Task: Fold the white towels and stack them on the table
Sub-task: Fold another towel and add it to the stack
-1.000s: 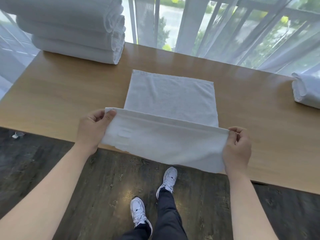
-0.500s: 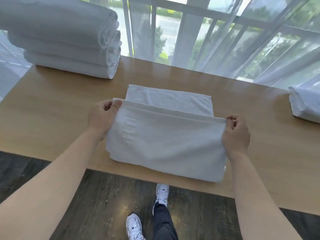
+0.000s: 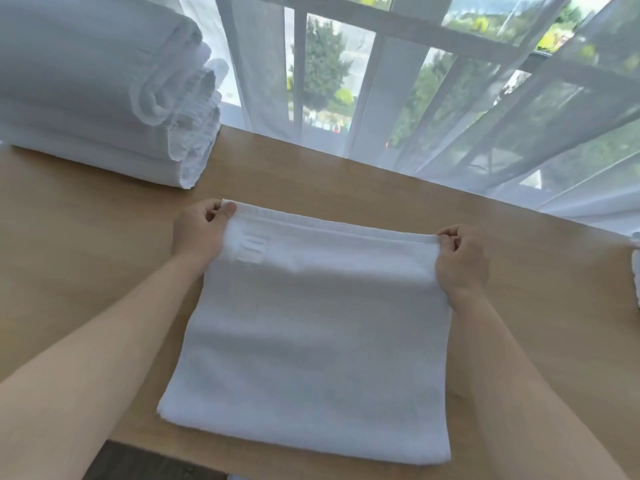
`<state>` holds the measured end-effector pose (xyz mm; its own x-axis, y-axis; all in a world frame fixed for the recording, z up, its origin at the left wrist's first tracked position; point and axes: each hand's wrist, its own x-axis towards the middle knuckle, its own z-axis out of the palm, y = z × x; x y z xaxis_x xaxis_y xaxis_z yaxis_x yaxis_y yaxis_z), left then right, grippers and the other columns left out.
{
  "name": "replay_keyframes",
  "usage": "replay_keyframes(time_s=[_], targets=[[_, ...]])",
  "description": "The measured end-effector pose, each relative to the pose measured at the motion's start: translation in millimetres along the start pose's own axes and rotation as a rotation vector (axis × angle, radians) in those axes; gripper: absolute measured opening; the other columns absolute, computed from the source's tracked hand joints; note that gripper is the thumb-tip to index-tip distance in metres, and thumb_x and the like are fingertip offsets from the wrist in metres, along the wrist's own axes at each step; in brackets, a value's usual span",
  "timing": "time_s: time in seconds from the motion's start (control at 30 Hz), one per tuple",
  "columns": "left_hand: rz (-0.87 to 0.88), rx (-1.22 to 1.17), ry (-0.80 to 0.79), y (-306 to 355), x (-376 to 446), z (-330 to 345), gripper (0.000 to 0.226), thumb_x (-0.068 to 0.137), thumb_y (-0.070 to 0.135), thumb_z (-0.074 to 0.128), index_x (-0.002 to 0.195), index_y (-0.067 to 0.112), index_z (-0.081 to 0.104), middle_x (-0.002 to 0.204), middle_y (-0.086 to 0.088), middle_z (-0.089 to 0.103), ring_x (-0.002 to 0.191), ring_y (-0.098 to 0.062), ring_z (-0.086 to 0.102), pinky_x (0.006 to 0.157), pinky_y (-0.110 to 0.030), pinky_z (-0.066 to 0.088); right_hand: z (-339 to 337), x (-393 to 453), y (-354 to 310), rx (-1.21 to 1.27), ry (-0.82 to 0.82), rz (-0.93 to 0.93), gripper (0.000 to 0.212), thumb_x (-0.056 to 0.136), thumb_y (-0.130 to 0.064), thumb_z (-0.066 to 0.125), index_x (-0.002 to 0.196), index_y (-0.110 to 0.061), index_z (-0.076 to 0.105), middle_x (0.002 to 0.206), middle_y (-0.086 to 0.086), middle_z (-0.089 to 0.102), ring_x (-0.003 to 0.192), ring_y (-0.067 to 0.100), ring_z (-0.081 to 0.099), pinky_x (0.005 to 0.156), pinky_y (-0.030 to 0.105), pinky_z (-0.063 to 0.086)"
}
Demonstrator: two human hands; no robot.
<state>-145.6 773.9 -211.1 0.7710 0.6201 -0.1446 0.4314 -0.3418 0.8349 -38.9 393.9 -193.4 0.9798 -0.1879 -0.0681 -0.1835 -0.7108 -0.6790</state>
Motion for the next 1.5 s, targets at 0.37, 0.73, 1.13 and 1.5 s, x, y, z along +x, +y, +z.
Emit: replay_keyframes(time_s=[0.37, 0.73, 1.13, 1.5], targets=[[0.088, 0.289, 0.128, -16.7, 8.7, 19.5, 0.018, 0.093, 0.038, 0.066, 0.087, 0.021, 0.069, 0.078, 0.003, 0.065, 0.075, -0.018, 0.059, 0.067, -0.031, 0.044, 40.0, 7.4, 15.8, -0.129, 0.068, -0.08, 0.013, 0.099, -0.017, 0.051, 0.106, -0.014, 0.062, 0.093, -0.002, 0.061, 0.088, 0.022, 0.053, 0.074, 0.031, 0.035], [0.003, 0.299, 0.162, -16.8, 7.2, 18.0, 0.039, 0.095, 0.049, 0.061, 0.123, 0.023, 0.062, 0.089, 0.01, 0.059, 0.085, -0.013, 0.053, 0.076, -0.03, 0.039, 36.9, -1.2, 8.5, -0.187, 0.096, 0.096, 0.031, 0.102, -0.032, 0.049, 0.123, -0.01, 0.051, 0.127, 0.013, 0.054, 0.109, 0.036, 0.056, 0.083, 0.039, 0.04], [-0.225, -0.046, 0.038, -84.5, -171.5, -50.0, 0.018, 0.093, 0.052, 0.064, 0.098, 0.035, 0.06, 0.091, 0.014, 0.065, 0.082, -0.005, 0.061, 0.065, -0.029, 0.045, -9.8, -181.8, 64.6, 0.067, 0.165, 0.345, 0.038, 0.096, -0.026, 0.058, 0.129, -0.012, 0.044, 0.098, 0.006, 0.06, 0.089, 0.027, 0.055, 0.073, 0.034, 0.036], [-0.153, 0.065, -0.05, -108.7, -240.2, -83.0, 0.021, 0.088, 0.049, 0.071, 0.099, 0.035, 0.06, 0.093, 0.017, 0.063, 0.086, -0.001, 0.058, 0.065, -0.026, 0.044, -28.8, -281.4, 92.8, 0.071, 0.132, 0.342, 0.017, 0.097, -0.025, 0.057, 0.113, -0.022, 0.051, 0.101, 0.0, 0.062, 0.091, 0.023, 0.056, 0.076, 0.036, 0.044]])
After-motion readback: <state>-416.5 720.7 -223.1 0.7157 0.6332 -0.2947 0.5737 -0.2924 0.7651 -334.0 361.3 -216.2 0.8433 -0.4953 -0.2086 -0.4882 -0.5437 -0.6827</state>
